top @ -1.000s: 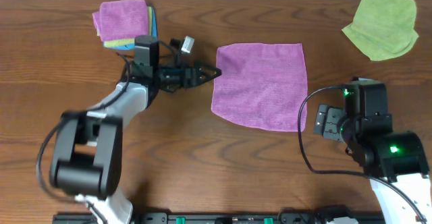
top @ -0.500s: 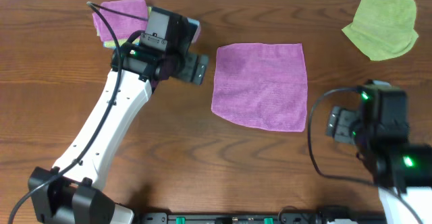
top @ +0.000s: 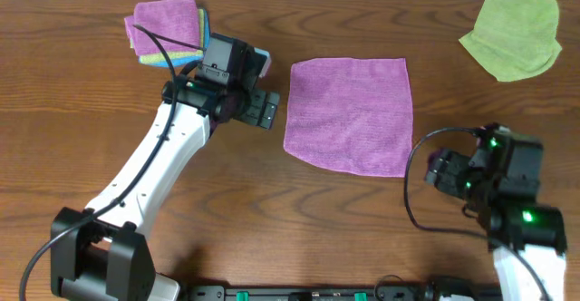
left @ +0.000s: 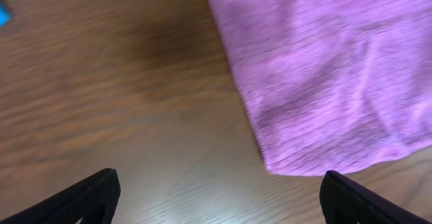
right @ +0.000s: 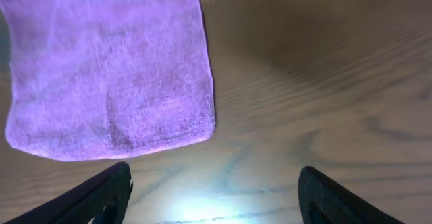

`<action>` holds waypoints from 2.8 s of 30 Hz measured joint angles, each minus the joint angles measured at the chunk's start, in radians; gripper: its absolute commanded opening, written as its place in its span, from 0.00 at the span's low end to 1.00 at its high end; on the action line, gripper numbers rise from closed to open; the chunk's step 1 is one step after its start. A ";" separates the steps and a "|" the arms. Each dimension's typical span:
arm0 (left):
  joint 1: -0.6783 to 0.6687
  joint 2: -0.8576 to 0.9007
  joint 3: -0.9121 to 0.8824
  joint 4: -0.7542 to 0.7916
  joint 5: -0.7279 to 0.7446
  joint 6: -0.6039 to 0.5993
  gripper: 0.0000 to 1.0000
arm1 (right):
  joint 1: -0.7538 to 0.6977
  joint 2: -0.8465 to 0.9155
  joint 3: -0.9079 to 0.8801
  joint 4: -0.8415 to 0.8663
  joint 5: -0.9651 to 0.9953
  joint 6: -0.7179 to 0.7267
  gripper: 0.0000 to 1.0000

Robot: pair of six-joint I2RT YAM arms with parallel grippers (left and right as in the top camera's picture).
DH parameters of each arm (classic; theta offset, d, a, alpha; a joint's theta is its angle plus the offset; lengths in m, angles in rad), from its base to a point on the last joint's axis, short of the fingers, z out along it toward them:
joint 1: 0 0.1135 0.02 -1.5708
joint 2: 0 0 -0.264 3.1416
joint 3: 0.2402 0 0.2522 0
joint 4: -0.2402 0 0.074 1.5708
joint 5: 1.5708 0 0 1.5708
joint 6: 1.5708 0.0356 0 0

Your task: Fold the cloth

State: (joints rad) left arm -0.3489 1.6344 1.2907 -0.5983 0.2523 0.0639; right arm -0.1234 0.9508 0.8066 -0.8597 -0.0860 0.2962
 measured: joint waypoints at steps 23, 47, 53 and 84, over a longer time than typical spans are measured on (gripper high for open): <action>0.000 0.224 -0.006 0.112 0.217 -0.145 0.95 | -0.005 0.338 -0.004 0.181 -0.154 -0.019 0.99; 0.000 0.225 -0.006 0.130 0.243 -0.203 0.84 | -0.010 0.339 -0.004 0.162 -0.068 0.028 0.81; 0.000 0.230 -0.006 0.134 0.212 -0.223 0.79 | -0.010 0.385 -0.004 0.264 -0.083 -0.016 0.77; 0.000 0.378 -0.006 0.209 0.346 -0.251 0.71 | -0.054 0.694 -0.004 0.445 -0.270 -0.074 0.73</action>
State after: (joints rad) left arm -0.3489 2.0129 1.2846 -0.3889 0.5987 -0.1875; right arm -0.1776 1.6444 0.8024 -0.4149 -0.3561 0.2226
